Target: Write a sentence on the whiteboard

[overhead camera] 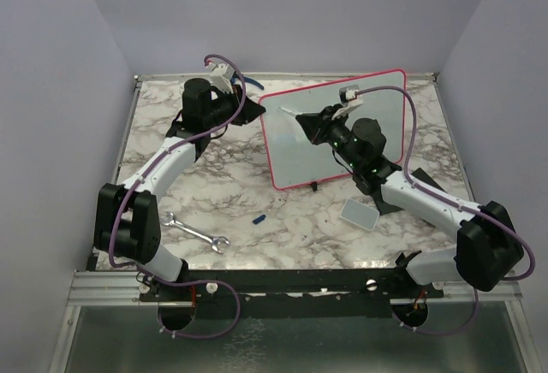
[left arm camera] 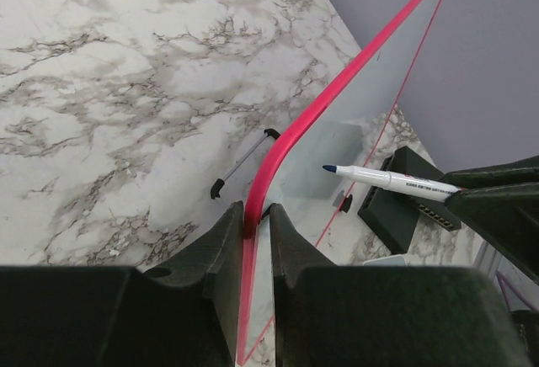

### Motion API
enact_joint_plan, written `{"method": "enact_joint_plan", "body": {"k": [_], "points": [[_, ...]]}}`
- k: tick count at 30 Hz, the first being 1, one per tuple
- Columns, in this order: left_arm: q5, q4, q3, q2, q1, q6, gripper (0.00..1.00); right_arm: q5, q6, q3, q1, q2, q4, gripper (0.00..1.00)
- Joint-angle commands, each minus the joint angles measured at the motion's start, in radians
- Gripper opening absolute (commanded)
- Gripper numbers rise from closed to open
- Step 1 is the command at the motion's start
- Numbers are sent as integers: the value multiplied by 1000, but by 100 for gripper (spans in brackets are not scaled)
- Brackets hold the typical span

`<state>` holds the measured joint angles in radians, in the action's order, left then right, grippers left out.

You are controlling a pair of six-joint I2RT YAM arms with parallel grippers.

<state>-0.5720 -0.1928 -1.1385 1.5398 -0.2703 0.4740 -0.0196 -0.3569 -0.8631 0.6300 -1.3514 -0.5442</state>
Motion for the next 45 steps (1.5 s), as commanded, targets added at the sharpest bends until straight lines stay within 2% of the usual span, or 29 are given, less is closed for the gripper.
{"method": "enact_joint_plan", "body": {"k": [1,15,45], "points": [[-37,-26,-10,14,-3,-6,16,-28,18,-17,10,-18,-34,1],[-43,-28,-9,10,-3,-10,12,-57,28,-25,11,-42,-37,1],[-40,-30,-9,-6,-3,-9,11,-68,49,20,45,-35,18,1]]}}
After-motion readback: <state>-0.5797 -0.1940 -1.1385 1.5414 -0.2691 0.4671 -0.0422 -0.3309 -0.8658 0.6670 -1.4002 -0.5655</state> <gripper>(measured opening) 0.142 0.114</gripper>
